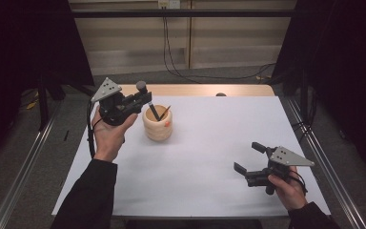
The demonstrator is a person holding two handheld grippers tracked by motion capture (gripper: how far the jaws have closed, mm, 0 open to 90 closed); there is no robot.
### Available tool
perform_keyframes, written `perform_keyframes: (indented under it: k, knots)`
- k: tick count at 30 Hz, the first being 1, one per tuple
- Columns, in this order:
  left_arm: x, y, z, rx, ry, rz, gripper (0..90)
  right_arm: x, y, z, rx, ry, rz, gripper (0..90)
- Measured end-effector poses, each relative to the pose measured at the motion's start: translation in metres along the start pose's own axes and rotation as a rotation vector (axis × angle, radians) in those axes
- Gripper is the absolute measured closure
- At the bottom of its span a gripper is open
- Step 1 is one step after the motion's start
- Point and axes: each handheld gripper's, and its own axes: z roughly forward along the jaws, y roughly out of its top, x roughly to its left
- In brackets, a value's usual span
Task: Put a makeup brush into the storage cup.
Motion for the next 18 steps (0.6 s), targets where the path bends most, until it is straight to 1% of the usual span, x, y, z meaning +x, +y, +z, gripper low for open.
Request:
perform_keyframes:
  k: [2,3,4,5,6,7,8,10,11,12,13,18]
  knots:
    - [0.005,0.0,0.003,-0.009,0.008,-0.013,77.4,0.0,0.0,0.0,0.001,0.002,0.006,0.0]
    - [0.006,0.0,0.005,-0.009,0.021,-0.016,77.4,0.0,0.0,0.0,0.001,0.002,0.006,0.0]
    - [0.008,-0.001,0.006,-0.008,0.015,-0.018,77.4,0.0,0.0,0.0,0.0,0.003,0.003,0.0]
    - [0.009,-0.001,0.008,-0.005,0.026,-0.022,77.4,0.0,0.0,0.0,0.0,0.003,0.004,0.0]
    - [0.009,-0.001,0.009,-0.011,0.024,-0.031,77.4,0.0,0.0,0.0,0.0,0.003,0.003,0.0]
    - [0.01,-0.001,0.009,-0.007,0.025,-0.027,77.4,0.0,0.0,0.0,0.001,0.003,0.004,0.0]
    - [0.01,-0.001,0.01,-0.012,0.013,-0.029,77.4,0.0,0.0,0.0,0.002,0.003,0.006,0.0]
    - [0.007,0.0,0.011,-0.009,0.033,-0.02,77.4,0.0,0.0,0.0,0.001,0.002,0.007,0.0]
    - [0.007,0.001,0.011,-0.003,0.028,-0.009,77.4,0.0,0.0,0.0,0.001,0.002,0.005,0.0]
    - [0.008,0.001,0.013,-0.013,0.016,-0.025,77.4,0.0,0.0,0.0,0.003,0.004,0.006,0.0]
    - [0.008,0.002,0.014,-0.007,0.029,-0.012,77.4,0.0,0.0,0.0,0.001,0.004,0.006,0.0]
    - [0.011,-0.002,0.021,0.011,0.048,-0.015,77.4,0.0,0.0,-0.001,0.0,-0.001,0.006,0.0]
